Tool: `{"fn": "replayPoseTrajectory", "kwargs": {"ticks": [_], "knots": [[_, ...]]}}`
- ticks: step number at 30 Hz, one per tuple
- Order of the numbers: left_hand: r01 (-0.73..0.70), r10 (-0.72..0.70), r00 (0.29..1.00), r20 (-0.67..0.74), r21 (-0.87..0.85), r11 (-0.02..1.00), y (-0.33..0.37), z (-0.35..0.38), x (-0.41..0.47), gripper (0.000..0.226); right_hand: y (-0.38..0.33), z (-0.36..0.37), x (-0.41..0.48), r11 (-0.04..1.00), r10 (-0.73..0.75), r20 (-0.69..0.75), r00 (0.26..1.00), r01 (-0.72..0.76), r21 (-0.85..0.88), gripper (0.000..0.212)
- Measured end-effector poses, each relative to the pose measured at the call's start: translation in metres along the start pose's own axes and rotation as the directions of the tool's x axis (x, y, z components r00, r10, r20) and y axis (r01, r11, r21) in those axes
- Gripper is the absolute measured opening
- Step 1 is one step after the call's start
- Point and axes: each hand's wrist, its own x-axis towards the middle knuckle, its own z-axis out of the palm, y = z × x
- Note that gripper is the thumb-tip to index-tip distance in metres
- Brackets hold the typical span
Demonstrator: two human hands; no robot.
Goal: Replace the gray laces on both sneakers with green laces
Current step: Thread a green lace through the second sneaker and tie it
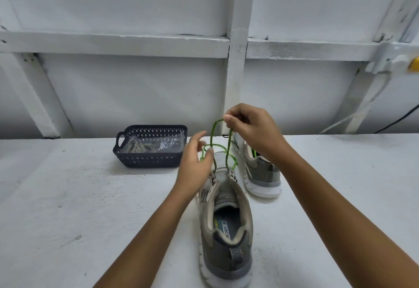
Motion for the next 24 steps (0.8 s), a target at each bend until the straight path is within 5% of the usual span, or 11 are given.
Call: {"fn": "replayPoseTrajectory", "kwargs": {"ticks": [6, 12, 24], "knots": [[-0.234, 0.225, 0.97, -0.093, -0.106, 0.966, 0.041, -0.019, -0.002, 0.016, 0.001, 0.004, -0.008, 0.987, 0.014, -0.007, 1.0, -0.013, 0.163, 0.005], [-0.09, 0.094, 0.996, 0.011, -0.188, 0.978, 0.041, -0.017, -0.002, 0.011, 0.001, 0.015, -0.016, 0.892, 0.135, 0.006, 0.991, -0.124, 0.435, 0.014], [-0.013, 0.048, 0.994, 0.096, -0.341, 0.94, 0.042, -0.013, -0.006, 0.016, 0.001, 0.031, -0.027, 0.807, 0.211, -0.028, 0.977, -0.158, 0.569, 0.007]]}}
